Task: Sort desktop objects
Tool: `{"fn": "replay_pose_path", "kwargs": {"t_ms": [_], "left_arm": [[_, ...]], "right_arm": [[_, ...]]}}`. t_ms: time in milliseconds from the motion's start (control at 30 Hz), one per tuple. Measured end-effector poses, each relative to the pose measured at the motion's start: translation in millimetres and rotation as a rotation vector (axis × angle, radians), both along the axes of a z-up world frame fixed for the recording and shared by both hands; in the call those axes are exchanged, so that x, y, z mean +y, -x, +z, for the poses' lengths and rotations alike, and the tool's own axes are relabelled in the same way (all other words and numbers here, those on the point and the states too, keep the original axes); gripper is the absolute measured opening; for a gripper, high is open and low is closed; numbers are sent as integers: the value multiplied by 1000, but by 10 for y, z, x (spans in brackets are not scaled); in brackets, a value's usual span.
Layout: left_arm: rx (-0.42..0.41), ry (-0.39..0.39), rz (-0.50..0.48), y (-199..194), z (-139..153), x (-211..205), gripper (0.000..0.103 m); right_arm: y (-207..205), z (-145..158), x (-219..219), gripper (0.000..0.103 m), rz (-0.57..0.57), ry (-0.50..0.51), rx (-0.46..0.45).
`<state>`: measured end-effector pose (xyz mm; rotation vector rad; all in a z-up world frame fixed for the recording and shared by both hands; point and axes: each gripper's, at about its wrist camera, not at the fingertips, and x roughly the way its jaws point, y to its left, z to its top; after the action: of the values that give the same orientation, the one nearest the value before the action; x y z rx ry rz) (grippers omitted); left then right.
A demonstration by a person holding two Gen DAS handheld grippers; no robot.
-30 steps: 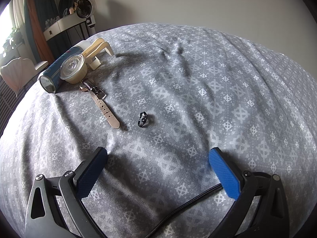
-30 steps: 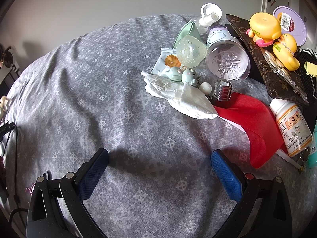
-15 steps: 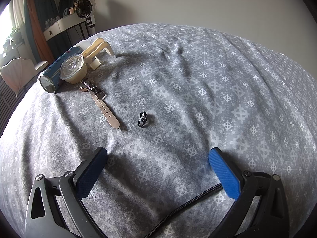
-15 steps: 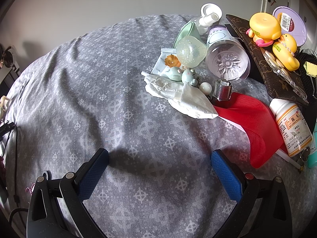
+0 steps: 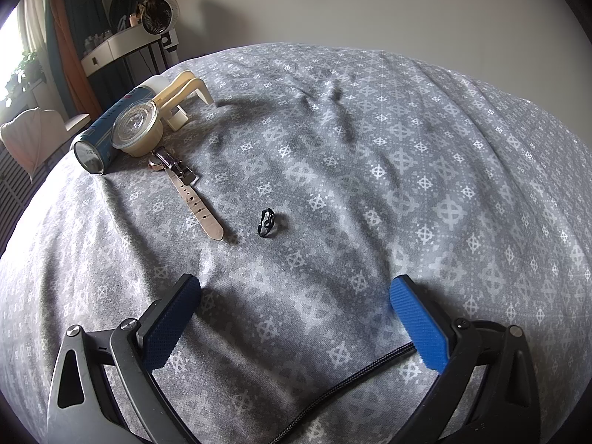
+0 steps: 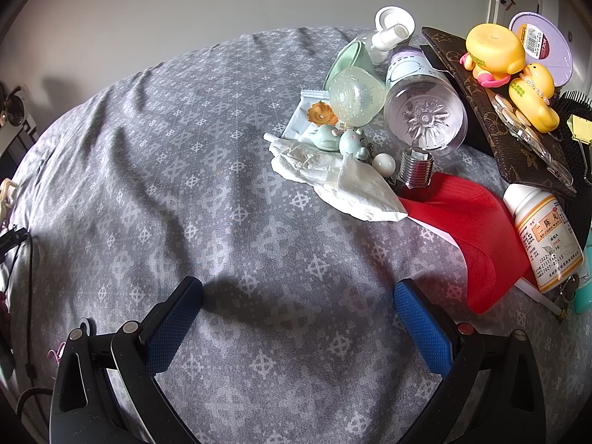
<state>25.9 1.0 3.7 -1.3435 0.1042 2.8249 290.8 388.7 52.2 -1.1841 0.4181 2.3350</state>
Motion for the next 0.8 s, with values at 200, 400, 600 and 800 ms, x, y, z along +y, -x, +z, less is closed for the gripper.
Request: {"fn": "replay_pose_path", "kwargs": {"t_ms": [200, 400, 600, 800], "left_arm": [[0, 1, 0, 3, -1, 1, 103], [0, 1, 0, 4, -1, 2, 103], [0, 1, -1, 3, -1, 3, 103], [0, 1, -1, 20, -6, -1, 103]], "right_arm": [[0, 0, -1, 103, 0, 0, 0], [1, 0, -1, 103, 0, -1, 0], [1, 0, -2, 103, 0, -1, 0], [1, 0, -2, 103, 0, -1, -1]]}}
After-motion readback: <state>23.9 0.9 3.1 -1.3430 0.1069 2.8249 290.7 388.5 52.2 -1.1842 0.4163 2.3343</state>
